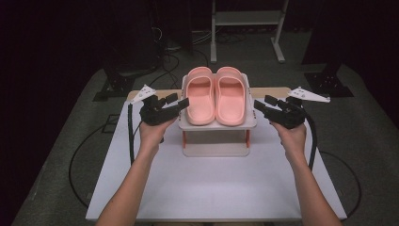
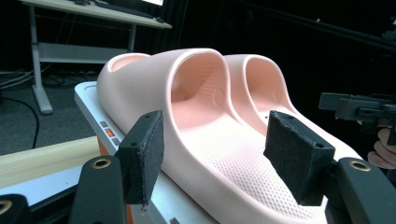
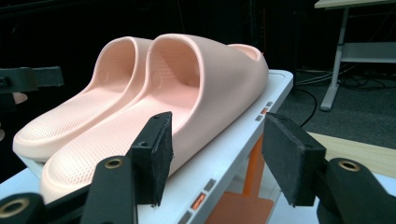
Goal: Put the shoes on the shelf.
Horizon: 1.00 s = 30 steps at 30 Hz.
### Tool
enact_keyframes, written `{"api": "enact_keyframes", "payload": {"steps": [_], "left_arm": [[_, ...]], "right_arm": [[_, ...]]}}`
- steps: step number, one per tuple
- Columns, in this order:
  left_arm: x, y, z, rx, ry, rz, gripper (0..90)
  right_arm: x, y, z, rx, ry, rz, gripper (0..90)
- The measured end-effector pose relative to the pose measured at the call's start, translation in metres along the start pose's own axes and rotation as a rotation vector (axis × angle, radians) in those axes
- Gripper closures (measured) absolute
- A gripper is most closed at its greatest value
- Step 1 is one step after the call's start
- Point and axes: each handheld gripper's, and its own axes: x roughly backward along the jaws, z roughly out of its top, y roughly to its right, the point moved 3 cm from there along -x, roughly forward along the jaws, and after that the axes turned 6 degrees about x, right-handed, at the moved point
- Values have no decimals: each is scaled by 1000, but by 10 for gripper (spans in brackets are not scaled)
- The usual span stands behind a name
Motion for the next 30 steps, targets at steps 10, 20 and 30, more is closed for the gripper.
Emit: {"api": "enact_keyframes", "payload": {"steps": [10, 20, 30], "left_arm": [[13, 0, -7, 2, 2, -4, 370], [28, -1, -15, -3, 16, 2, 366], [37, -3, -23, 2, 25, 3, 350]], "right_arm": [[10, 1, -8, -8, -5, 0, 421], [19, 5, -18, -25, -4, 2, 415], [29, 10, -27, -31, -2, 0, 403]]}}
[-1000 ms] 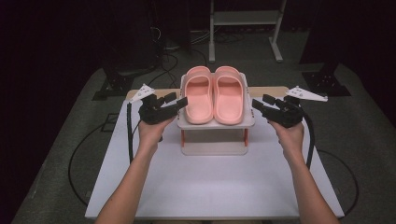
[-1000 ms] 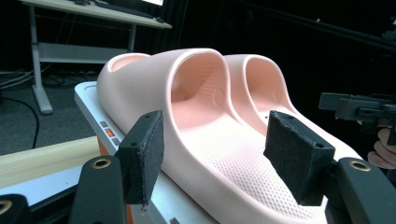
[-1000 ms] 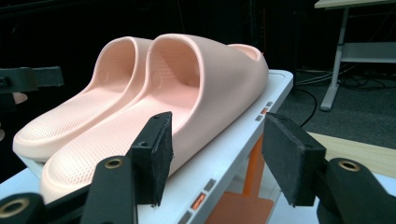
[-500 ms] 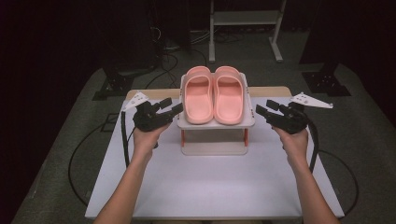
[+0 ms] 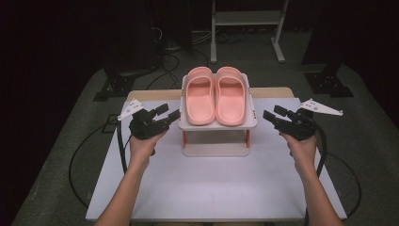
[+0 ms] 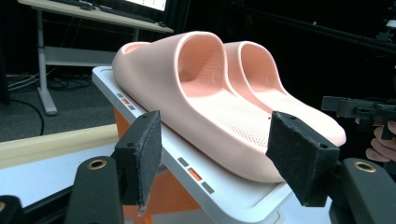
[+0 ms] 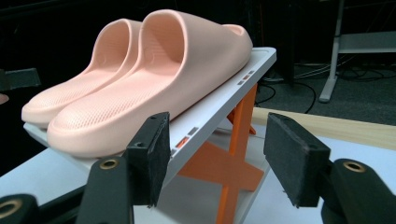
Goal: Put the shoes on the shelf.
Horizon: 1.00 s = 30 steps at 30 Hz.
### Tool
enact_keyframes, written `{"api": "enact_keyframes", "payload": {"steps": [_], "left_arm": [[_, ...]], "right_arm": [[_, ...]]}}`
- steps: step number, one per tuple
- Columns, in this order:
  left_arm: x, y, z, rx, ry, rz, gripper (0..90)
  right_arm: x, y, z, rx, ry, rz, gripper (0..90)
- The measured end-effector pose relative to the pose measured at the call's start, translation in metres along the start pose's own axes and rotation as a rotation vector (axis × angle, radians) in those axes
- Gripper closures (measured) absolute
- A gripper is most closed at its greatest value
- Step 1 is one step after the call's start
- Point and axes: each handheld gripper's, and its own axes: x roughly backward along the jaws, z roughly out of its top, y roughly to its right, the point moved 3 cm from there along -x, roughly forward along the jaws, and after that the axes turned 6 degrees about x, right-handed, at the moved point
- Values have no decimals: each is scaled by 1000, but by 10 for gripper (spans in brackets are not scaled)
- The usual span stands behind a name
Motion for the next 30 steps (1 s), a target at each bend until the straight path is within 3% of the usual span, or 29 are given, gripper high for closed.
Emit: {"api": "enact_keyframes", "payload": {"steps": [18, 30], "left_arm": [[7, 1, -19, 8, -2, -4, 282], [15, 3, -30, 11, -9, -12, 247]], "right_arm": [[14, 5, -21, -36, 15, 19, 365], [19, 1, -36, -46, 14, 42, 359]]}}
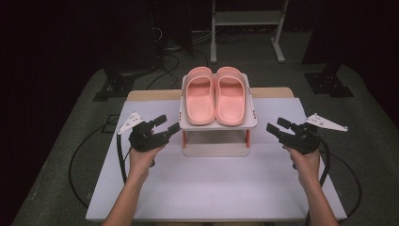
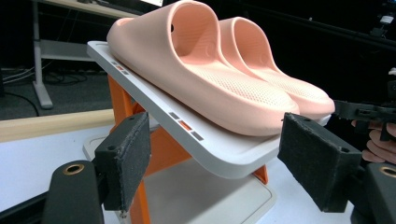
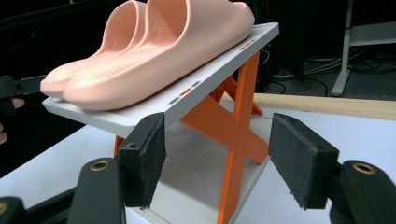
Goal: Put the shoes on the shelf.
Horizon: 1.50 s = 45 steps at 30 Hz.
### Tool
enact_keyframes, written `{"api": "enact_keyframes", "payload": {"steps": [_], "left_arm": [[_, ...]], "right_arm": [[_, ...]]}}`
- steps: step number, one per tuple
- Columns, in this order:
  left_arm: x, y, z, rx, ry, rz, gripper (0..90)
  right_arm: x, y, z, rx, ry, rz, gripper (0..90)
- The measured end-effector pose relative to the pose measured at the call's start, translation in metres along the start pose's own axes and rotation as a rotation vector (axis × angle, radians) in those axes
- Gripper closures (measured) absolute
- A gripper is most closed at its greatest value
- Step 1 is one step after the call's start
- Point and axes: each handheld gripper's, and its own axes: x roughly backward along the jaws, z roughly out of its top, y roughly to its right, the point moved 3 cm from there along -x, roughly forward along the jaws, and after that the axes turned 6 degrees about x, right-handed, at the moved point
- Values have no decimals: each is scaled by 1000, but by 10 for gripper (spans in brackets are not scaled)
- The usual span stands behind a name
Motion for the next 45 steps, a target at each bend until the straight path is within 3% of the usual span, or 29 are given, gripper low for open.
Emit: {"api": "enact_keyframes", "payload": {"steps": [24, 45], "left_arm": [[13, 5, -26, 9, -18, -6, 221], [31, 0, -50, 11, -28, 31, 196]], "right_arm": [[15, -3, -25, -15, -6, 14, 359], [20, -6, -46, -20, -40, 23, 350]]}}
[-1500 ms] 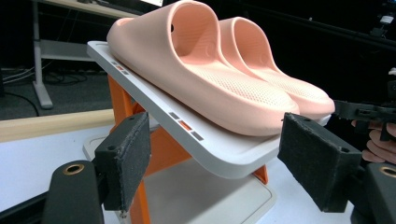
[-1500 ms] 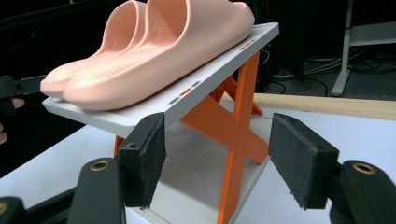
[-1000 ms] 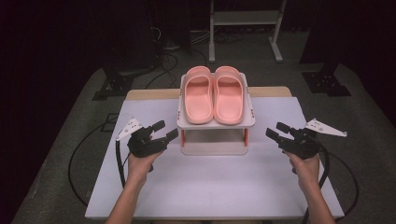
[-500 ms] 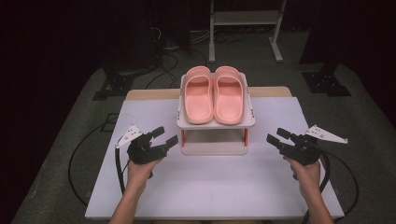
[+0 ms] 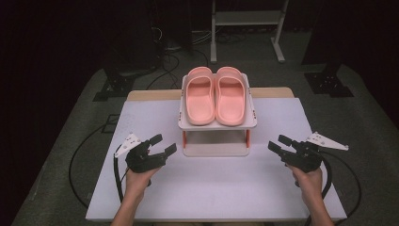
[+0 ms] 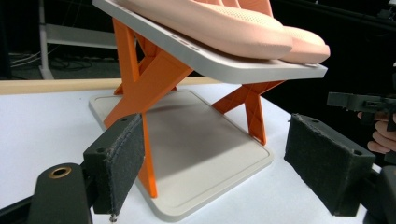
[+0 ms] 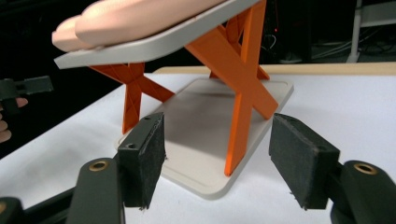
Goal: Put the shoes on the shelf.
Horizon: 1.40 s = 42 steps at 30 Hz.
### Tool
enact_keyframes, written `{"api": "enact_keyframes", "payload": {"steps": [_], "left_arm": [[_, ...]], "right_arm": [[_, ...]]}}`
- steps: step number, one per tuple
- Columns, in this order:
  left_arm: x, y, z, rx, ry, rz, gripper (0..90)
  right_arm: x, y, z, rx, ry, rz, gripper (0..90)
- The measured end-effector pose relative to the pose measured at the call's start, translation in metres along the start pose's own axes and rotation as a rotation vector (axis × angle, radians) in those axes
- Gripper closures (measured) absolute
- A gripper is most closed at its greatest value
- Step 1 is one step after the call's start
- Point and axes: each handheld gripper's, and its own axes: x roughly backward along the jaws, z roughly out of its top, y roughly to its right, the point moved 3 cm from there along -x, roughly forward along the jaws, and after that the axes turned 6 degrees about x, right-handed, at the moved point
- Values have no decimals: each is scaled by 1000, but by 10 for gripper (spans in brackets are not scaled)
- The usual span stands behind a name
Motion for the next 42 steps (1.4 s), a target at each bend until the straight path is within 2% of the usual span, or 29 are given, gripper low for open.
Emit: {"api": "enact_keyframes", "payload": {"steps": [11, 15, 23, 26, 29, 35, 38, 39, 40, 41, 42], "left_arm": [[7, -5, -11, 16, 1, 14, 186], [10, -6, -13, 2, 1, 18, 186], [14, -8, -18, 10, 8, 17, 181], [16, -7, -20, 15, 11, 11, 181], [22, -4, -26, 27, 37, -1, 178], [27, 0, -30, 14, 29, 2, 155], [31, 2, -36, -5, 35, 12, 150], [33, 1, -43, 9, 35, 18, 142], [33, 1, -43, 9, 35, 18, 143], [34, -3, -54, 19, 7, 23, 142], [34, -3, -54, 19, 7, 23, 142]], "right_arm": [[6, 3, -13, -12, -14, -11, 344], [9, 3, -14, -13, -4, -18, 346], [15, 5, -26, -32, -1, -25, 336], [18, 6, -31, -35, -2, -31, 332], [24, 5, -38, -28, -2, -42, 322], [35, 3, -49, -34, 3, -48, 301], [40, 3, -56, -40, 15, -44, 272], [41, 3, -58, -42, 21, -41, 269], [41, 3, -58, -42, 21, -41, 269], [44, 3, -66, -43, 34, -40, 263], [44, 3, -66, -43, 34, -40, 263]]}}
